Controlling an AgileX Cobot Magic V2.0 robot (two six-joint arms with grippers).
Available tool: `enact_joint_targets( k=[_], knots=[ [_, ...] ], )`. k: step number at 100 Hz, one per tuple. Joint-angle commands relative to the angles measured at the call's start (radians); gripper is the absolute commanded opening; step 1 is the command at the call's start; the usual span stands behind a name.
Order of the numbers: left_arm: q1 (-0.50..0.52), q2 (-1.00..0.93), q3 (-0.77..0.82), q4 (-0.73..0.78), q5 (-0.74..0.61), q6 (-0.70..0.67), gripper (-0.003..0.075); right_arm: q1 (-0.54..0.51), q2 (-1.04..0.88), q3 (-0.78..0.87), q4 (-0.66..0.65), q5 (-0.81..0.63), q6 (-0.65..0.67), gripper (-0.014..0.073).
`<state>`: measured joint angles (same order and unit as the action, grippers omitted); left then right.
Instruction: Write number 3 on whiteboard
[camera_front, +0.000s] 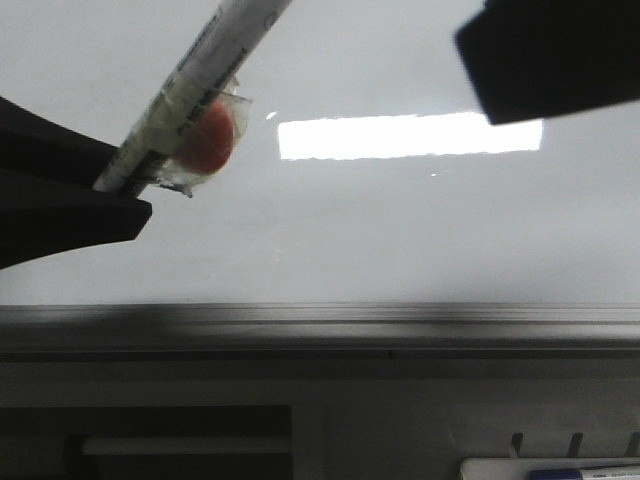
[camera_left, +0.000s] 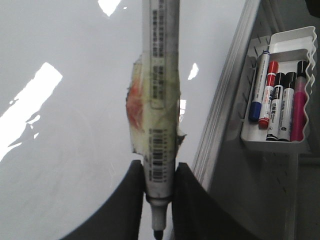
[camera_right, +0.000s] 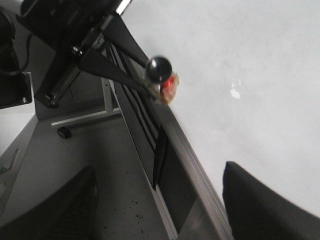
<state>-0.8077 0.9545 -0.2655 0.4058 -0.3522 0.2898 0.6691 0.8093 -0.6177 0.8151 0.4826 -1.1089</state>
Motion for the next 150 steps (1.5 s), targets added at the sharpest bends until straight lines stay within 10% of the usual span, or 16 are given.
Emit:
enact_joint_targets(
  k=[1,54,96,111,139,150],
  knots=[
    [-0.007,-0.013,-0.03,0.019,-0.08,-0.01,-0.002,0.06,0.049,-0.063,0.038,-0.096,-0.022,0.0471],
    [-0.007,-0.009,-0.03,0.026,-0.063,-0.01,-0.002,0.196,0.324,-0.254,0.028,-0.153,-0.022,0.0461],
    [-0.007,-0.009,-0.03,0.026,-0.061,-0.01,-0.002,0.19,0.33,-0.252,-0.001,-0.126,-0.022,-0.0067],
    [-0.007,-0.009,-0.03,0.024,-0.07,-0.01,-0.0013,0.19,0.332,-0.252,-0.001,-0.126,-0.022,-0.0064],
    [-0.007,-0.035,-0.03,0.01,-0.087,-0.01,0.047,0.19,0.33,-0.252,0.019,-0.14,-0.017,-0.0064],
    [-0.007,-0.083,-0.03,-0.067,-0.084,-0.01,0.0536,0.19,0.33,-0.252,0.028,-0.211,0.01,-0.0063]
  ],
)
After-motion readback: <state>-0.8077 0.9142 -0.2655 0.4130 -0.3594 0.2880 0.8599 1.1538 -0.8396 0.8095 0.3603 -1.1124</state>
